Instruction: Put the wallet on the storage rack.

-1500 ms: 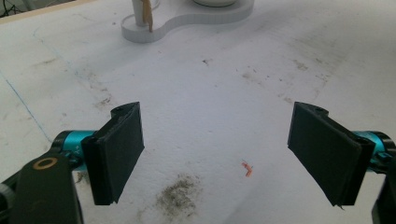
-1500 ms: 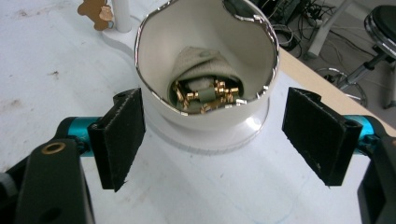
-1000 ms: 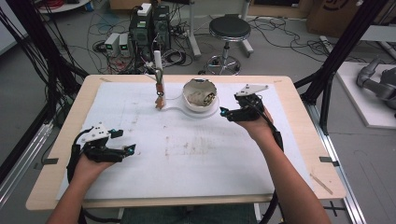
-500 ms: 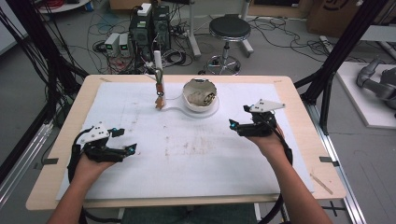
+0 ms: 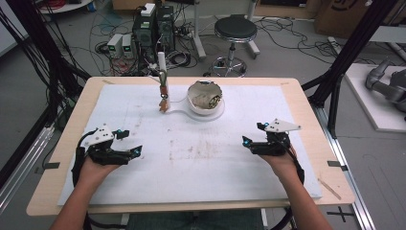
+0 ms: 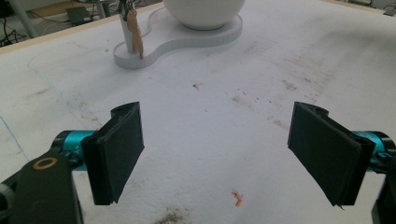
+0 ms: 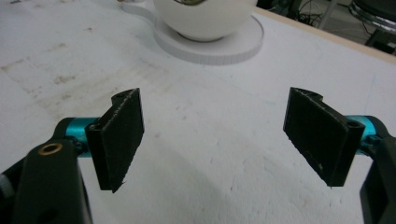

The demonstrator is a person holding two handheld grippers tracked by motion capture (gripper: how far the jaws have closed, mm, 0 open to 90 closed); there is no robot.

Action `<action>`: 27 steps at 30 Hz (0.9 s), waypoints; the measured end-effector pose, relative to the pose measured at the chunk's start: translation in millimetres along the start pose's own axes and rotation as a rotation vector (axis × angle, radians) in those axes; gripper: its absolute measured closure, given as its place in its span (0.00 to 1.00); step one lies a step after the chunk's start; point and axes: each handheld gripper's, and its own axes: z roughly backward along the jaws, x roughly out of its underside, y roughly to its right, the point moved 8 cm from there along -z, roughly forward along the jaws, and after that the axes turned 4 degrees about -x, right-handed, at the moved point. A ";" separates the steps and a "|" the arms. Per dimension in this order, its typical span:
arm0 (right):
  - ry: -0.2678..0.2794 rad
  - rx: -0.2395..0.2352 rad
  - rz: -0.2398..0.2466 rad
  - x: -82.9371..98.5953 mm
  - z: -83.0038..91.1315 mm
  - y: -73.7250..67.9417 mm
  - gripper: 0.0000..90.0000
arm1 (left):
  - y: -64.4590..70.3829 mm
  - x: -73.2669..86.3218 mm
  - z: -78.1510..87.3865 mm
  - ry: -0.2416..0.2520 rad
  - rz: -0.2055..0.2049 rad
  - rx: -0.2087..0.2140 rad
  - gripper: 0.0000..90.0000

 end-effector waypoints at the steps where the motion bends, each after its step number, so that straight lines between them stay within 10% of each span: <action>1: -0.004 0.002 -0.006 2.8 -0.2 1.1 0.23 | 0.5 -0.8 -1.6 0.002 0.003 0.002 0.20; 27: 0.000 0.059 -0.049 23.7 8.4 15.6 0.22 | 0.4 -1.6 -9.0 -0.005 0.007 0.004 0.20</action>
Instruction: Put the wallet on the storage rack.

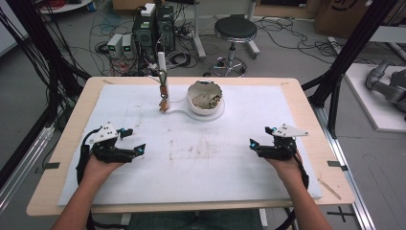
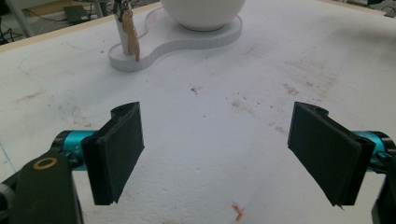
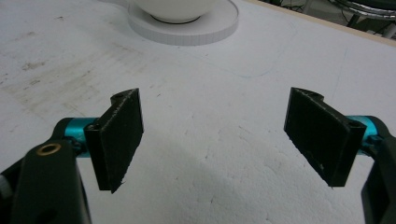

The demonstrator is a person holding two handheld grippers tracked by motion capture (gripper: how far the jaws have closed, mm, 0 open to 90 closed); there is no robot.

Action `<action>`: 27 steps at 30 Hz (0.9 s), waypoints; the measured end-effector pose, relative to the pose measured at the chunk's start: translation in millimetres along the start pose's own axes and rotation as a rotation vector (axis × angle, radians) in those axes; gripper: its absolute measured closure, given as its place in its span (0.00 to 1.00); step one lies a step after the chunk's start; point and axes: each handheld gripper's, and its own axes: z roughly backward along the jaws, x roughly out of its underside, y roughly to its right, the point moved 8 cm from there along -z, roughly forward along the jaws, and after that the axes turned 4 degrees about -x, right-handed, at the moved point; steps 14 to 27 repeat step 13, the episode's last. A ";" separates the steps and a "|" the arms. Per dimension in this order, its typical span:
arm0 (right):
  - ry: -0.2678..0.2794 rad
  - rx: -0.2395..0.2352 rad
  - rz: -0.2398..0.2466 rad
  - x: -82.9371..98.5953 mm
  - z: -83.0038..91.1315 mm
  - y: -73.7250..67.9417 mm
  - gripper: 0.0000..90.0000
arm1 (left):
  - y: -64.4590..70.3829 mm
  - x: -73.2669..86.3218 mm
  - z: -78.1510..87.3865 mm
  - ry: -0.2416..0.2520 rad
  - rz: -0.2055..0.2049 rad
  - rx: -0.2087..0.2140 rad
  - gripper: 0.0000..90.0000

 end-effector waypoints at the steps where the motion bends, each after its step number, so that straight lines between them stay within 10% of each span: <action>1: 0.001 -0.002 -0.001 0.1 -1.0 0.3 0.22 | -0.1 0.2 0.2 0.001 0.003 -0.001 0.20; 27: -0.014 0.013 -0.015 4.6 0.9 4.3 0.23 | -2.7 1.1 -4.6 -0.013 0.007 -0.007 0.20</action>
